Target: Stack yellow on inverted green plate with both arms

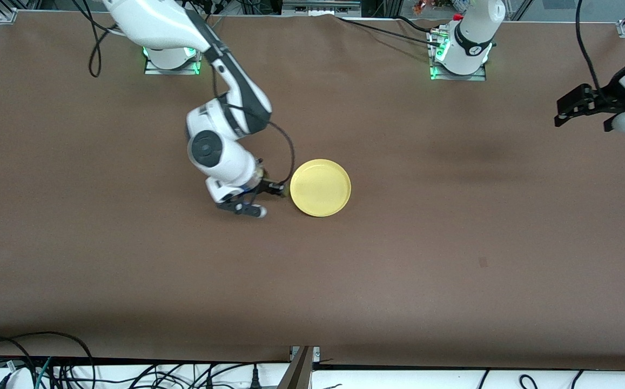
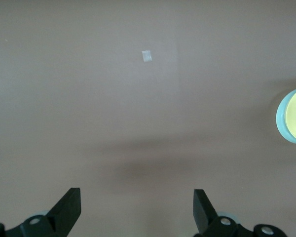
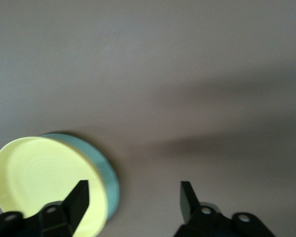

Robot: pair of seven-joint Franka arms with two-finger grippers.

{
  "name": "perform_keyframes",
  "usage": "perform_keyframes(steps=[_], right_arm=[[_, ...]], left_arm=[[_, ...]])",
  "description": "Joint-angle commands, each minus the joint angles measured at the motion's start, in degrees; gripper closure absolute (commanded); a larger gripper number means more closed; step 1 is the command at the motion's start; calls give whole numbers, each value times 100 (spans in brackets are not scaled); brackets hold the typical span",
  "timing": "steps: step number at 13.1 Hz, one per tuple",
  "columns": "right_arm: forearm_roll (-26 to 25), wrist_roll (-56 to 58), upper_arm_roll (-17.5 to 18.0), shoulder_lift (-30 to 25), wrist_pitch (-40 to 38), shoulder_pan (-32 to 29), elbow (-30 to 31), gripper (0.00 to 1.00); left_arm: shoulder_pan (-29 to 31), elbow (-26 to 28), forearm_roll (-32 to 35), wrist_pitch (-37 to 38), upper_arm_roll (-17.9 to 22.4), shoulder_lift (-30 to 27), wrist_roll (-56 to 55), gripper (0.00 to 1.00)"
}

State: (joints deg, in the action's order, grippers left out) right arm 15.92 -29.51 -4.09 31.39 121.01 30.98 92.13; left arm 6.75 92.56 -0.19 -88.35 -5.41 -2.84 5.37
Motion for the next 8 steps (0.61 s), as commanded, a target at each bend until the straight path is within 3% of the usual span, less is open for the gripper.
perform_keyframes(steps=[1,5,7,8], right_arm=[[25,1259,-932,-72,-1637,-30,-853,0],[16,2999,-2400,-238,-2949,-39,-1224,0],[7,3354,-2824,-422,-3397,-48,-1233,0],[-62,3329,-2817,-545,-3548,-83,-1311,0]], left_arm=[[134,-150,-174,46,5,99,342,0],[125,-141,-121,124,-38,196,263,0],[108,-159,-139,186,-74,178,272,0],[108,-159,-165,186,-74,178,272,0]])
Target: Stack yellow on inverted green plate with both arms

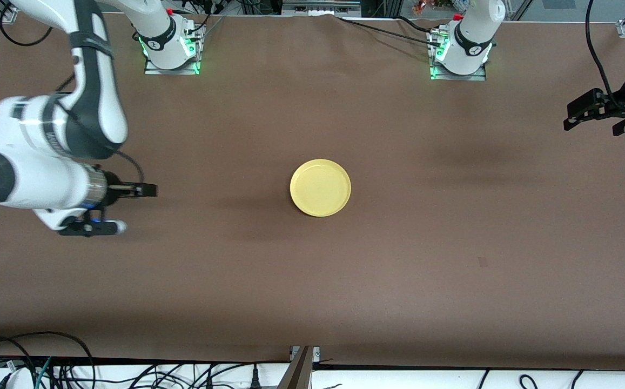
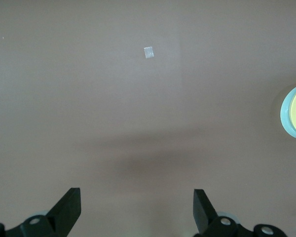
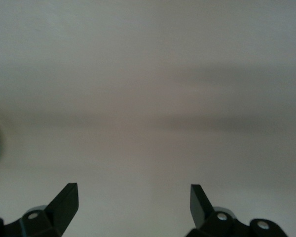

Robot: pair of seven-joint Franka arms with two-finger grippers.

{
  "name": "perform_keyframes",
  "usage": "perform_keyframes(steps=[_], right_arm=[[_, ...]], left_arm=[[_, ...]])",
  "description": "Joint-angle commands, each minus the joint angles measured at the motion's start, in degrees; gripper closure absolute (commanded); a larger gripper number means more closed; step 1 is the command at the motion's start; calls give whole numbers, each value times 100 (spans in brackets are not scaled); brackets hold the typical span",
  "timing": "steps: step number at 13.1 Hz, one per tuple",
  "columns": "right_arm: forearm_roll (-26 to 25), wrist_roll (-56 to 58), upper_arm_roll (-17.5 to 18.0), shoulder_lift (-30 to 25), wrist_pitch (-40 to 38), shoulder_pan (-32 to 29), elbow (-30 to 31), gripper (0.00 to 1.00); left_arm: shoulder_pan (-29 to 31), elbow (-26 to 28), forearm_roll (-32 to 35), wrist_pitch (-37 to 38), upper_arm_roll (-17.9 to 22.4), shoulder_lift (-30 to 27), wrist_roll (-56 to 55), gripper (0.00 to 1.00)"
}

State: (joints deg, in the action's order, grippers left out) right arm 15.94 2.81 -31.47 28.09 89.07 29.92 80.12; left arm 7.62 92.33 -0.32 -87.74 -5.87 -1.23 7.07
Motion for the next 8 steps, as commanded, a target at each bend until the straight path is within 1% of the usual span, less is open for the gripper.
perform_keyframes(steps=[1,2,3,4,5,8], right_arm=[[-195,88,69,-521,-434,-203,-146,0],[-301,88,697,-724,-444,-597,-111,0],[-806,97,1339,-935,-496,-1106,-102,0],[-1447,149,1893,-1111,-540,-1467,-76,0],[-1862,106,2256,-1322,-523,-1767,-41,0],[-1884,149,2356,-1849,-172,-2024,406,0]], left_arm=[[20,-154,-170,126,-29,18,102,0],[20,-223,-179,126,-29,27,93,0],[11,-250,-179,126,-29,27,84,0],[11,-259,-205,117,-29,27,84,0],[11,-285,-258,117,-29,27,84,0],[11,-303,-258,117,-20,35,84,0]])
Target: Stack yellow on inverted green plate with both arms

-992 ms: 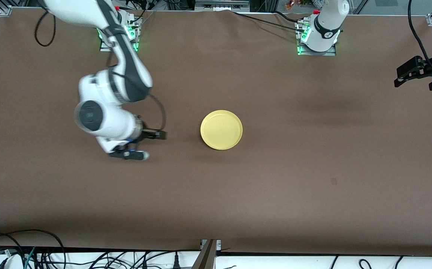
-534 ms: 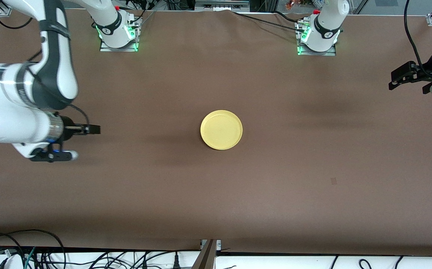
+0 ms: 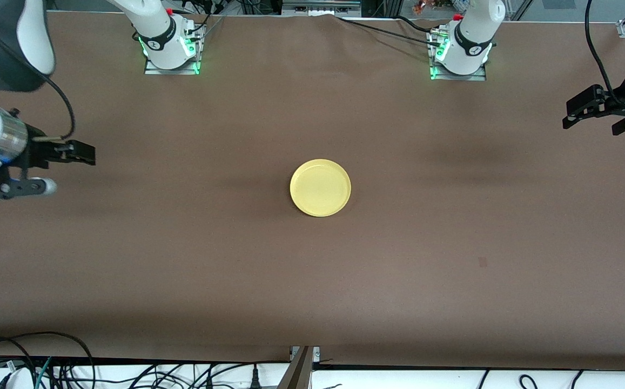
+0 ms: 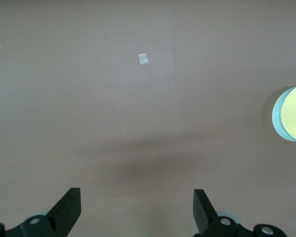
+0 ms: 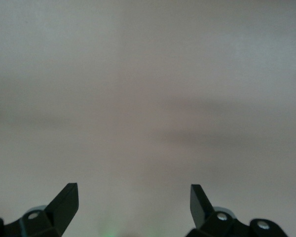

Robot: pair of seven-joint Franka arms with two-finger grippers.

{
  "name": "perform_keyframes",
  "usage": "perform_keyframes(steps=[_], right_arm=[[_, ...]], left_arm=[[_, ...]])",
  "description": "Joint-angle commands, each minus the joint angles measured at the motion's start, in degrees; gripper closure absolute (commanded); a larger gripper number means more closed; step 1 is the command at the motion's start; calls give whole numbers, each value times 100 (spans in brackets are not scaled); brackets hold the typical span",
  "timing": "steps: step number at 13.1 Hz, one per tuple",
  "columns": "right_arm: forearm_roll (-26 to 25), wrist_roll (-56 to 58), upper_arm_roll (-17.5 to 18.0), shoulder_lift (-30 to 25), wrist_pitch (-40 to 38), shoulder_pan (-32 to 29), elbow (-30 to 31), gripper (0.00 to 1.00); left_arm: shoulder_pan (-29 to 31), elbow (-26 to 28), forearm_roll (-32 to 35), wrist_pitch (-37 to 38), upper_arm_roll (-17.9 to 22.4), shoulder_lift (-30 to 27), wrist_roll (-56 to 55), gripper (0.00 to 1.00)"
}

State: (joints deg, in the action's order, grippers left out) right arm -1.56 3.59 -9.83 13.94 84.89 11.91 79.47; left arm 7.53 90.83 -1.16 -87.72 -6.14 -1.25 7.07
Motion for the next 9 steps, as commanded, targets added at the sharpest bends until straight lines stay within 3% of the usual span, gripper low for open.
perform_keyframes(steps=[1,5,9], right_arm=[[-134,63,235,-663,282,-259,603,0],[-125,98,561,-1262,-164,-813,815,0],[-169,202,543,-1070,-693,-892,667,0]], left_arm=[[20,-153,-174,115,8,37,76,0],[12,-162,-174,88,-1,46,76,0],[3,-197,-183,80,-1,55,76,0]])
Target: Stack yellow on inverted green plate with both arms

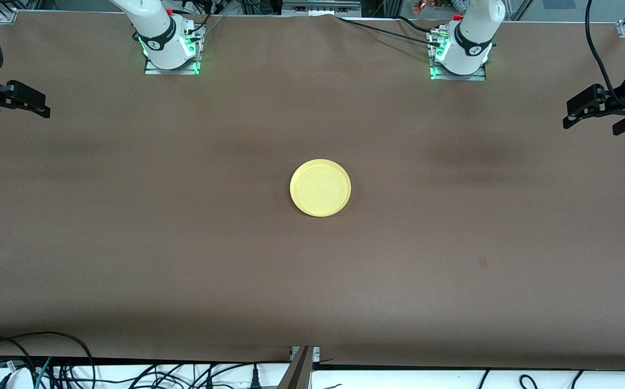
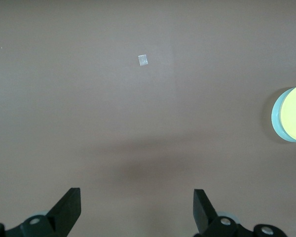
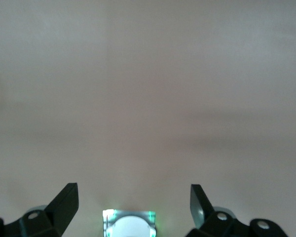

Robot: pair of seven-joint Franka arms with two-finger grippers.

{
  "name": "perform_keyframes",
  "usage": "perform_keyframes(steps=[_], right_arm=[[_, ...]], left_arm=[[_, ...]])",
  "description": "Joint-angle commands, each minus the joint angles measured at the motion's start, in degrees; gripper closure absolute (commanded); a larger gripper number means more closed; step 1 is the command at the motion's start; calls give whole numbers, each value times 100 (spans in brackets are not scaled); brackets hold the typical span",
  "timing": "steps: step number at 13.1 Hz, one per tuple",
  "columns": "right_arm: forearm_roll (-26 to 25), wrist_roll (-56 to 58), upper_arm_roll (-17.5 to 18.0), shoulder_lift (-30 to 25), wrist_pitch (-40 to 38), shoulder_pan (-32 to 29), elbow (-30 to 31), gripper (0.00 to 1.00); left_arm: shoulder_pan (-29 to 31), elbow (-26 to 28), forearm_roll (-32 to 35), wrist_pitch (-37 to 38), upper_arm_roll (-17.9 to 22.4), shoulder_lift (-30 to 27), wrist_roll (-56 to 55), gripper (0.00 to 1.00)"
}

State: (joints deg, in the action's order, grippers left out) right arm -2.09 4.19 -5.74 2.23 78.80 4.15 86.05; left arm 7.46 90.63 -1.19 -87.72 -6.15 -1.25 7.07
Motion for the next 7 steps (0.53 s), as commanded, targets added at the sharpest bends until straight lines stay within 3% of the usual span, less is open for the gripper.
perform_keyframes(steps=[1,7], right_arm=[[-90,231,126,216,-110,-117,-183,0],[-81,206,117,305,-198,-108,-264,0]], left_arm=[[10,-177,-180,80,0,54,76,0],[1,-186,-180,80,0,54,76,0]])
